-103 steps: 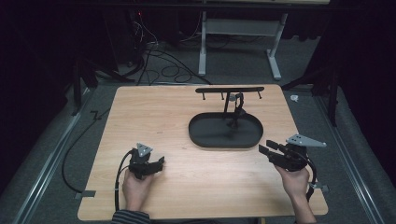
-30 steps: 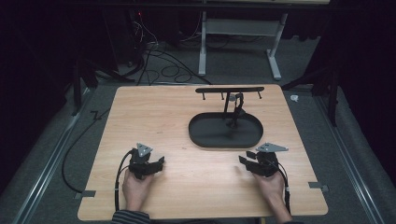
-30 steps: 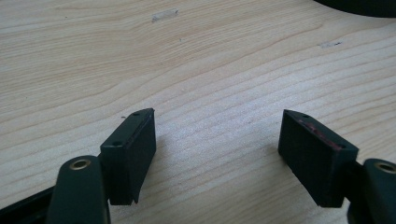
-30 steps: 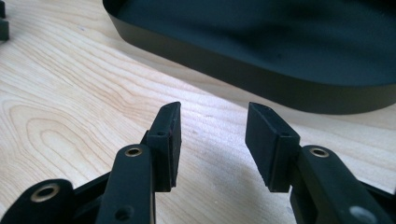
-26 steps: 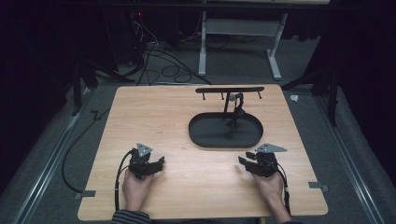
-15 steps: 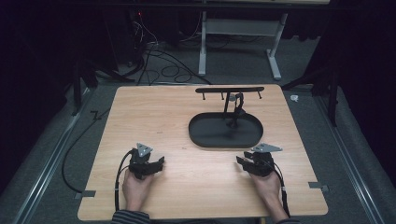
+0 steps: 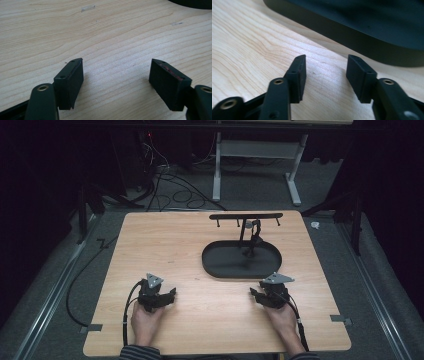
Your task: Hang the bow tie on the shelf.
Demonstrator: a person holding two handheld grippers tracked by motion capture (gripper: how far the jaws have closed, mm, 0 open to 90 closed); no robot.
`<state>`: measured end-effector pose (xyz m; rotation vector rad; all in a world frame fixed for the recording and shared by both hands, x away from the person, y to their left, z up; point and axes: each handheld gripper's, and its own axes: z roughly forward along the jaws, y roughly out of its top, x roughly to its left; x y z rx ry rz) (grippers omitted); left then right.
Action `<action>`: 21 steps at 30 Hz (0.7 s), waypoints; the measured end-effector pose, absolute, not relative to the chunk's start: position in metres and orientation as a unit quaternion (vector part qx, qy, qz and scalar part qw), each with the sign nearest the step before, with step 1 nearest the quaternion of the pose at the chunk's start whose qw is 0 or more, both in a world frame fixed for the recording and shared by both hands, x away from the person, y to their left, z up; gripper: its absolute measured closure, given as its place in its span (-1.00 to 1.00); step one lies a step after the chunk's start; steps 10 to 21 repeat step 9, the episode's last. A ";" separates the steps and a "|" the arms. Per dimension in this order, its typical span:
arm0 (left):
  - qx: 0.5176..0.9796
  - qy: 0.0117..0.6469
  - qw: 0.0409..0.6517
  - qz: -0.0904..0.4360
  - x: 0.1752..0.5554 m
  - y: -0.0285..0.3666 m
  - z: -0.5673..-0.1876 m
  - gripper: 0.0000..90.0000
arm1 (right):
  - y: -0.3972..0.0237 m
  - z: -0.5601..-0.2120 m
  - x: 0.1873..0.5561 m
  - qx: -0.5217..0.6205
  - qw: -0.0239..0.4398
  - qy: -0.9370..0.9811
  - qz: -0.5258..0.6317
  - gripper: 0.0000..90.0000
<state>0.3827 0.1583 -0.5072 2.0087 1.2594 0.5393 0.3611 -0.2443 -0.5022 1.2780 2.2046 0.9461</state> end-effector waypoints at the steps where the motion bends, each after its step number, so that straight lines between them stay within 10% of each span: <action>1: 0.775 0.486 0.348 0.208 0.383 0.158 -0.507 -0.37 | -0.243 -0.502 0.361 0.456 0.213 0.794 0.340 0.11; 21: 0.775 0.486 0.348 0.208 0.383 0.158 -0.507 -0.37 | -0.244 -0.502 0.362 0.460 0.207 0.793 0.341 0.06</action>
